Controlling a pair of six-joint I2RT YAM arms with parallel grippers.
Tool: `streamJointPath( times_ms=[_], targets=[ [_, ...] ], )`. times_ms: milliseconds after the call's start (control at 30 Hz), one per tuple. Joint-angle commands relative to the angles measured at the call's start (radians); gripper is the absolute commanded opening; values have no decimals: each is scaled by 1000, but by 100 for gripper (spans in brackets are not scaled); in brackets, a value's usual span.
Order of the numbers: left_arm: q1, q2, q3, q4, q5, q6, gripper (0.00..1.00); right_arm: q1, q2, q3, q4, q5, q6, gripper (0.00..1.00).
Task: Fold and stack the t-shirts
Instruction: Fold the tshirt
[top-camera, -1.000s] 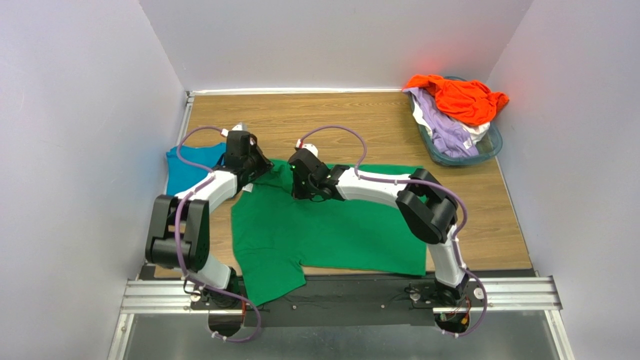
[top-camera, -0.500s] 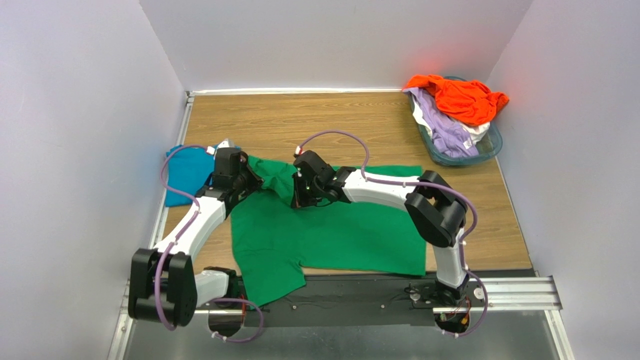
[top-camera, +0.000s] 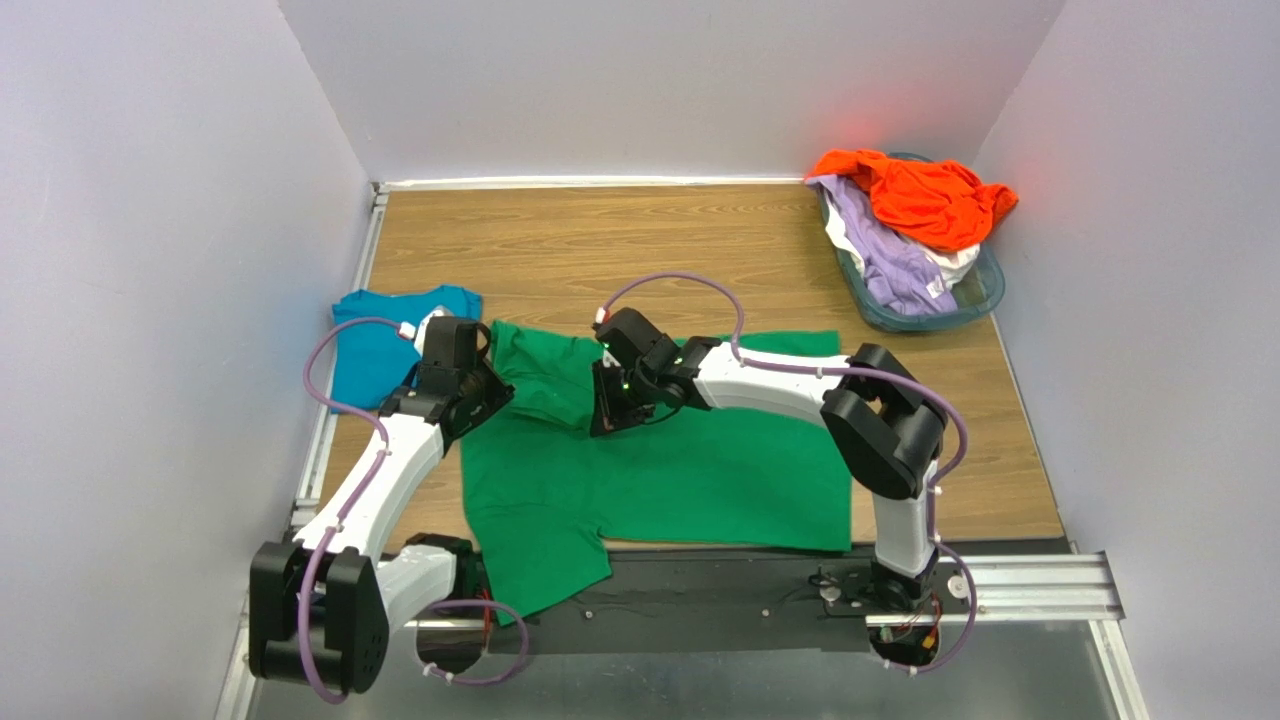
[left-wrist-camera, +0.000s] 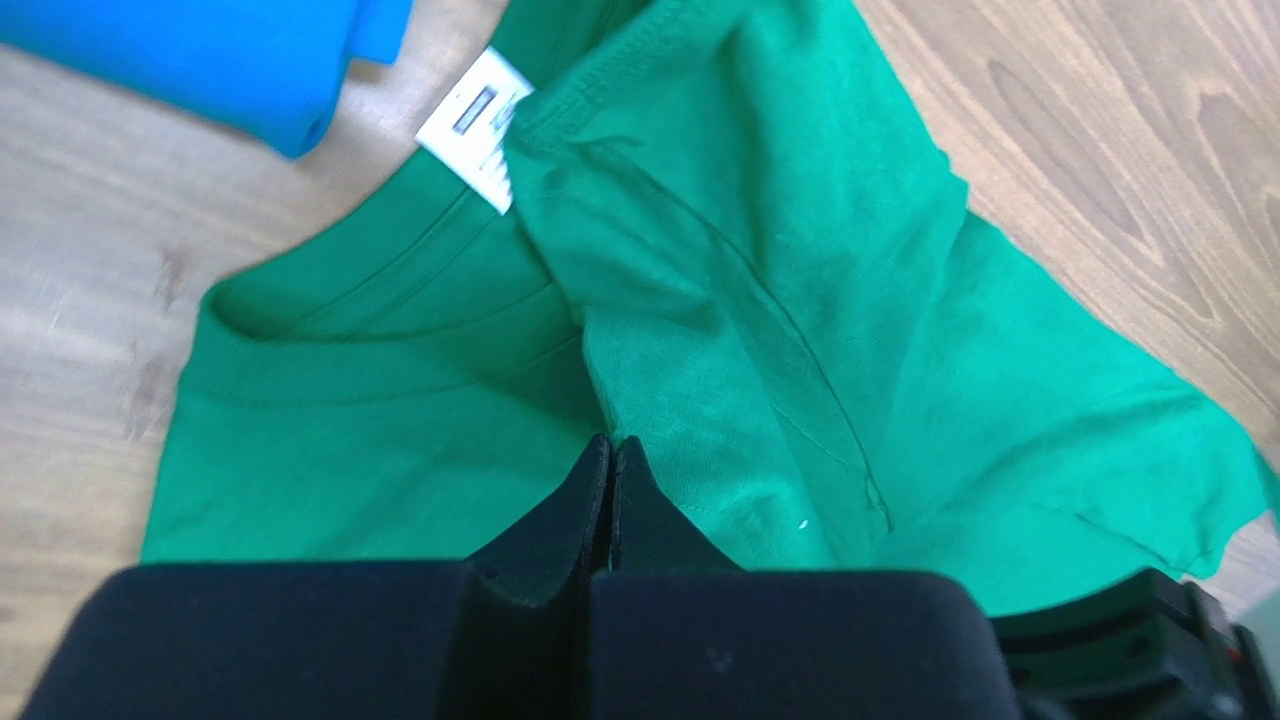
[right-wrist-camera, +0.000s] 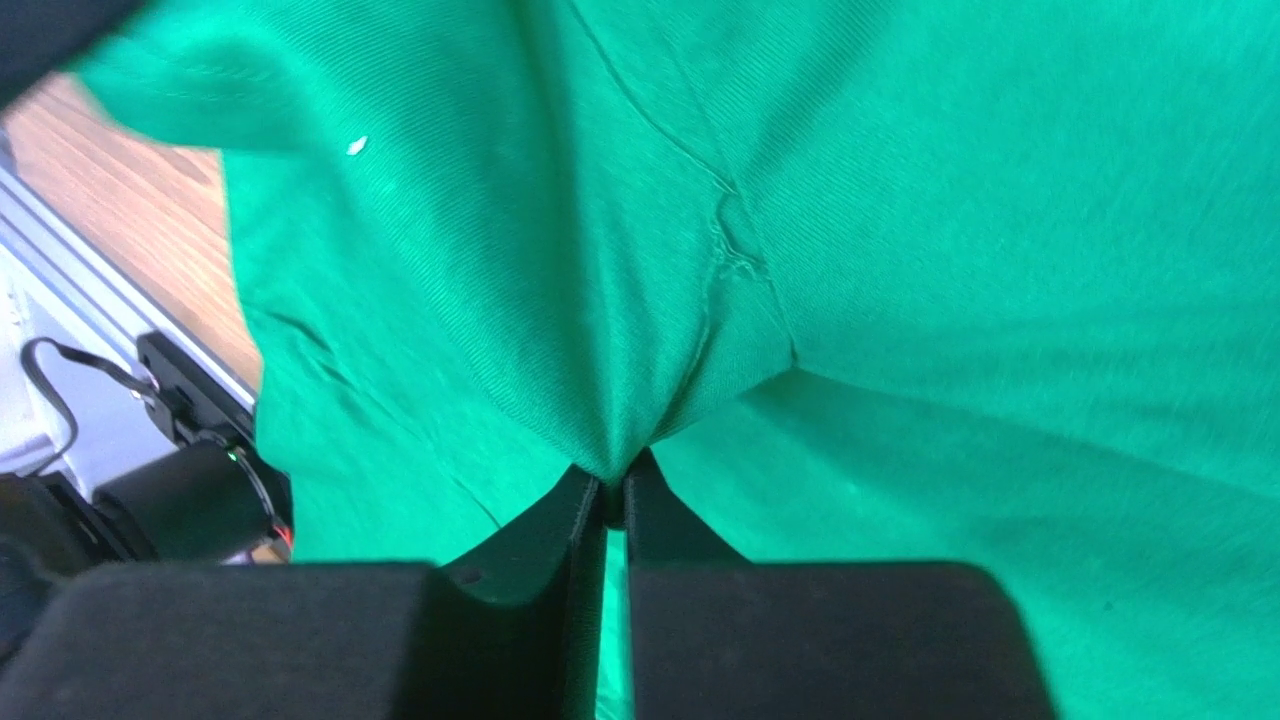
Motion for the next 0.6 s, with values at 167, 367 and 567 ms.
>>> streamJointPath(
  times_ms=[167, 367, 567],
  targets=[
    [0, -104, -57, -120, 47, -46, 0, 0, -55, -65, -45, -64, 24, 24],
    [-2, -219, -61, -244, 64, -68, 0, 0, -94, -100, -51, -78, 30, 22],
    [-16, -316, -83, -279, 133, -82, 14, 1, -137, -123, -63, -69, 23, 24]
  ],
)
